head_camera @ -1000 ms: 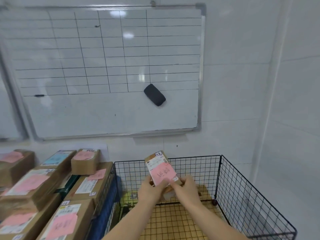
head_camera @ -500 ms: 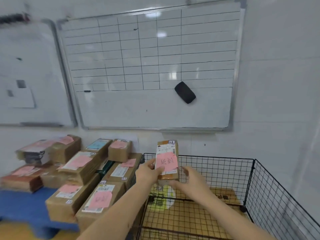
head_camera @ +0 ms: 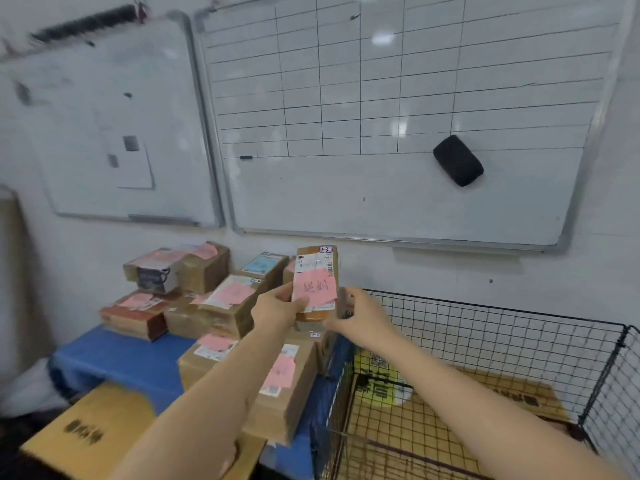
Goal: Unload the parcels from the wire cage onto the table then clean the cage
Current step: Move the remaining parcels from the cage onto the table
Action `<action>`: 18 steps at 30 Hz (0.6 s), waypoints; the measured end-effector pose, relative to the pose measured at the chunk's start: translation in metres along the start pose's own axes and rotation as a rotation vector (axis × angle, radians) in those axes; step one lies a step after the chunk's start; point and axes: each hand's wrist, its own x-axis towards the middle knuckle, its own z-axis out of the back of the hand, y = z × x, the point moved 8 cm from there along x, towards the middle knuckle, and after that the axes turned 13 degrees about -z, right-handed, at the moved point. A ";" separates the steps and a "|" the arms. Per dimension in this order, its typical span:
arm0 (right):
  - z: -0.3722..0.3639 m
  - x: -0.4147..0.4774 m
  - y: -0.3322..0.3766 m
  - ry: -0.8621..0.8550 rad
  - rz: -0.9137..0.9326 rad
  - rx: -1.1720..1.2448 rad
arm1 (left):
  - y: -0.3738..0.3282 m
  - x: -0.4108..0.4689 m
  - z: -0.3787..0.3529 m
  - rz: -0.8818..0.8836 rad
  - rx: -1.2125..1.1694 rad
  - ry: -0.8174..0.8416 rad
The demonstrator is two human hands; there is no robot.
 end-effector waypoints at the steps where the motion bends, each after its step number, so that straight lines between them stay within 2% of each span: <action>1: -0.011 0.006 0.010 0.010 0.022 -0.014 | 0.009 0.009 0.005 0.003 0.003 0.012; 4: -0.047 0.031 0.029 0.047 0.032 -0.080 | 0.032 0.037 0.019 0.001 0.010 0.034; 9: -0.097 0.080 0.025 0.072 -0.055 -0.168 | 0.067 0.079 0.024 -0.022 0.189 0.097; 13: -0.123 0.109 0.018 0.082 -0.094 -0.247 | 0.089 0.107 0.016 -0.079 0.362 0.218; 18: -0.150 0.140 -0.002 0.092 -0.185 -0.292 | 0.114 0.129 0.002 -0.100 0.437 0.378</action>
